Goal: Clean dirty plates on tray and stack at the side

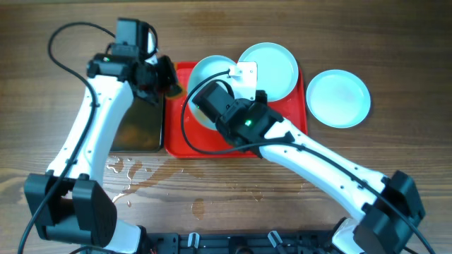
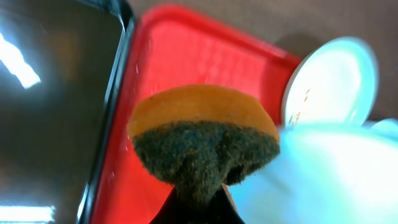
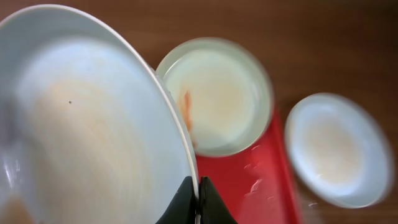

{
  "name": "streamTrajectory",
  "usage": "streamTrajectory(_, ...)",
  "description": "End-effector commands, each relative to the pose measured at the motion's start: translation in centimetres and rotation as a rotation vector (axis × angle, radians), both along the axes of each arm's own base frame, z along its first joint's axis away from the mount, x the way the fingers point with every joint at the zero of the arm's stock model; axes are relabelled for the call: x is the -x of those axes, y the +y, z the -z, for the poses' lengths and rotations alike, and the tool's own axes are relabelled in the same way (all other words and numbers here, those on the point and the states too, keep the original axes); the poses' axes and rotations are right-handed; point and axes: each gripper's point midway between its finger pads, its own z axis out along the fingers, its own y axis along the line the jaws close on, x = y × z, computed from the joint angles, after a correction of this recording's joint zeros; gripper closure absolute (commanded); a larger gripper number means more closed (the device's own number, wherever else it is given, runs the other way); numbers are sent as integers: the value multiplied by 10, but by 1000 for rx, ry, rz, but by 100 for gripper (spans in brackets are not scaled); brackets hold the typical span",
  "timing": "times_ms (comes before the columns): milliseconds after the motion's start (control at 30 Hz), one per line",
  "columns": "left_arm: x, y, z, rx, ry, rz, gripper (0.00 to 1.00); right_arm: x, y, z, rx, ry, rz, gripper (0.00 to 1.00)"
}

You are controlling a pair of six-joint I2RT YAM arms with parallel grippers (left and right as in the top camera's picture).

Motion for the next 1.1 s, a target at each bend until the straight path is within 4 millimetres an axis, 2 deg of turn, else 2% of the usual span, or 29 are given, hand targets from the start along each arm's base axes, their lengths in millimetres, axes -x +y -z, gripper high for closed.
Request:
streamTrajectory(0,16,-6,34,17,68,-35,96,6,18,68,-158,238,3,96)
streamTrajectory(67,23,-6,49,22,93,-48,96,-1,13,105,-187,339,41,96)
streamTrajectory(133,28,-5,57,19,108,-47,96,-6,15,130,-263,423,60,96)
streamTrajectory(233,33,-19,74,20,95,-11,96,-13,15,148,-356,498,69,96)
streamTrajectory(300,43,-36,92,30,101,-27,96,-15,14,149,-371,505,73,96)
streamTrajectory(400,49,-50,101,3,78,-3,96,-15,14,149,-372,504,73,96)
streamTrajectory(533,59,-48,119,-150,33,2,96,-15,15,149,-374,506,70,96)
streamTrajectory(767,62,-39,144,-175,-22,-18,96,-14,15,149,-375,510,69,96)
streamTrajectory(867,61,-29,147,-226,-27,-40,96,-14,15,149,-375,510,69,96)
streamTrajectory(967,48,-7,139,-343,-101,-111,96,-14,15,149,-373,512,70,96)
streamTrajectory(1067,28,-2,126,-367,-202,-164,96,-14,15,149,-373,512,70,96)
